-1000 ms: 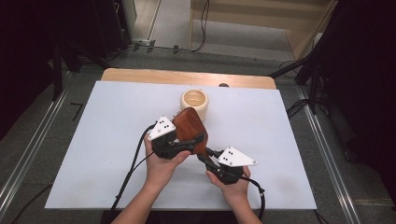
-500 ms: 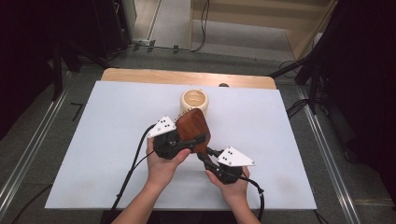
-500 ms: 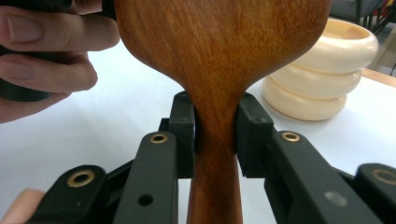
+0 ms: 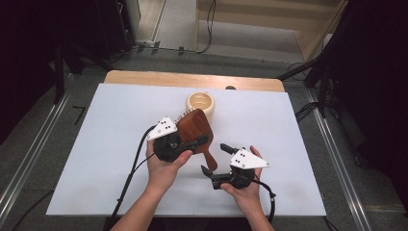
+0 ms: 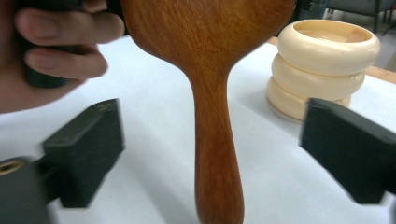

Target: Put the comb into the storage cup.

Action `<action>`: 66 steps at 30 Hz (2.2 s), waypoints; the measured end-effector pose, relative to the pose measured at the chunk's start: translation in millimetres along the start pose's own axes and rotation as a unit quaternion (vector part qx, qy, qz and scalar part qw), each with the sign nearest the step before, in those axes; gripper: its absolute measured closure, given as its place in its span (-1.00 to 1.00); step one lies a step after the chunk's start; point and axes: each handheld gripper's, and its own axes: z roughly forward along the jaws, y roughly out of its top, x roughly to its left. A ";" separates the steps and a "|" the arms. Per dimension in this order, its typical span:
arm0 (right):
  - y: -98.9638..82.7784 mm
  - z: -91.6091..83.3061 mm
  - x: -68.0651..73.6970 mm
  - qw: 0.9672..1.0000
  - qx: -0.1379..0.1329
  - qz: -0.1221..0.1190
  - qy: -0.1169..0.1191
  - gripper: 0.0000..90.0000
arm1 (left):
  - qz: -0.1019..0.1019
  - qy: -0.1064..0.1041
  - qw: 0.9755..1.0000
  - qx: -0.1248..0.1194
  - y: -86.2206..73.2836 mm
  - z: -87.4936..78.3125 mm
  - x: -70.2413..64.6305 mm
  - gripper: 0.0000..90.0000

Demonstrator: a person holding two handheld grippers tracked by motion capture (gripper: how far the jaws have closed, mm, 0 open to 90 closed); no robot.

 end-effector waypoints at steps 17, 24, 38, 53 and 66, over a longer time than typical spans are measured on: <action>-26.1 -42.3 -37.6 0.998 -0.041 0.024 -0.033 -1.00 | 0.003 0.013 1.000 -0.003 5.5 -6.2 13.5 0.26; -41.2 -58.5 -53.5 0.997 -0.039 0.035 -0.059 -1.00 | 0.002 0.023 1.000 -0.008 8.5 -10.3 16.7 0.26; -59.4 -90.5 -70.9 0.995 -0.033 0.040 -0.091 -1.00 | 0.004 0.038 0.999 -0.015 18.9 -13.3 26.8 0.26; -73.7 -116.3 -83.4 0.992 -0.028 0.053 -0.112 -1.00 | 0.009 0.042 0.999 -0.019 32.5 -10.4 35.2 0.26; -79.4 -120.9 -91.4 0.990 -0.032 0.065 -0.117 -1.00 | 0.000 0.047 0.998 -0.038 45.4 -11.8 48.5 0.26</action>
